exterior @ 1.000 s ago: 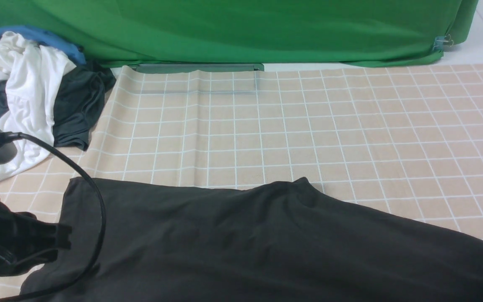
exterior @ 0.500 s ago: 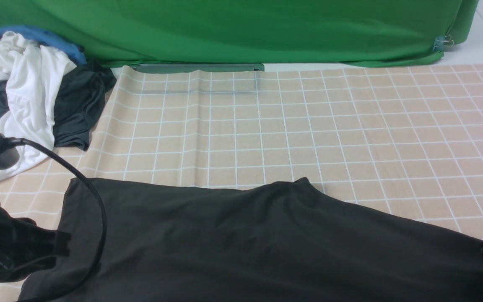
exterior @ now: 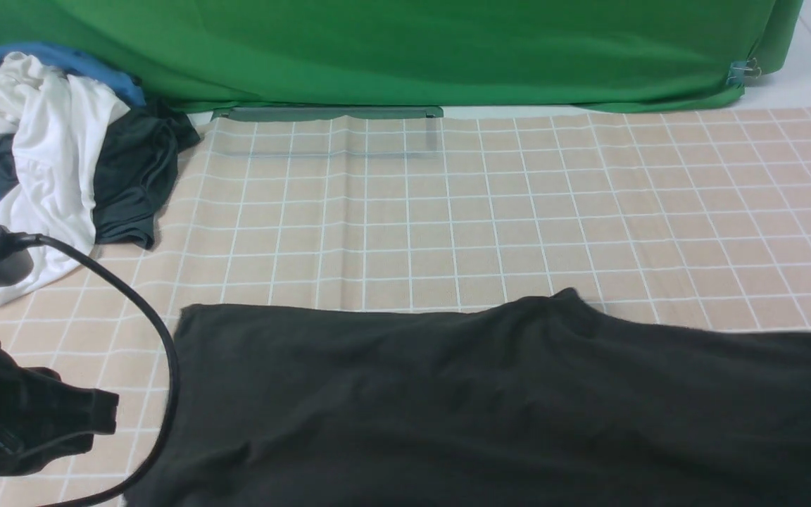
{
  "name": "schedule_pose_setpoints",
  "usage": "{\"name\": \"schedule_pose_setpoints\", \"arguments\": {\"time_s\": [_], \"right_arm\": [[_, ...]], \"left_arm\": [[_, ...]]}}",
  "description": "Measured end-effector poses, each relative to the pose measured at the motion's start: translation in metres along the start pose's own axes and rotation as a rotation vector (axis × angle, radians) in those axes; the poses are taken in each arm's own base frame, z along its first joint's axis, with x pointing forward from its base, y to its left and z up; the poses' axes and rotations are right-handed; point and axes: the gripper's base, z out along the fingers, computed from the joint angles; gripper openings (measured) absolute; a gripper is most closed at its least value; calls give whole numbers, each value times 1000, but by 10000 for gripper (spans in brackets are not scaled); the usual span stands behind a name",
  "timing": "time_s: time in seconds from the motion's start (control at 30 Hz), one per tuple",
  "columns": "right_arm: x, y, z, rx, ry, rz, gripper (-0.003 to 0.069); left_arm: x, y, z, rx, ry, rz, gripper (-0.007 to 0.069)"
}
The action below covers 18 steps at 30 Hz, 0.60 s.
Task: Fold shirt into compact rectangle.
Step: 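Fold the right end of the dark garment over onto its left end with the right gripper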
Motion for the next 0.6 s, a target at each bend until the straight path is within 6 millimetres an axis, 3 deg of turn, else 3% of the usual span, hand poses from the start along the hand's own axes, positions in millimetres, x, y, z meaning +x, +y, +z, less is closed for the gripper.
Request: {"name": "schedule_pose_setpoints", "arguments": {"time_s": [0.1, 0.27, 0.43, 0.6], "right_arm": [[-9, 1, -26, -39, -6, 31, 92], [-21, 17, -51, -203, -43, 41, 92], [-27, 71, -90, -389, -123, -84, 92], [-10, 141, -122, -530, -175, -244, 92]], "left_arm": [[0, 0, 0, 0, 1, 0, 18], [0, 0, 0, 0, 1, 1, 18], [-1, 0, 0, 0, -6, 1, 18], [-2, 2, -1, -28, -20, -5, 18]]}}
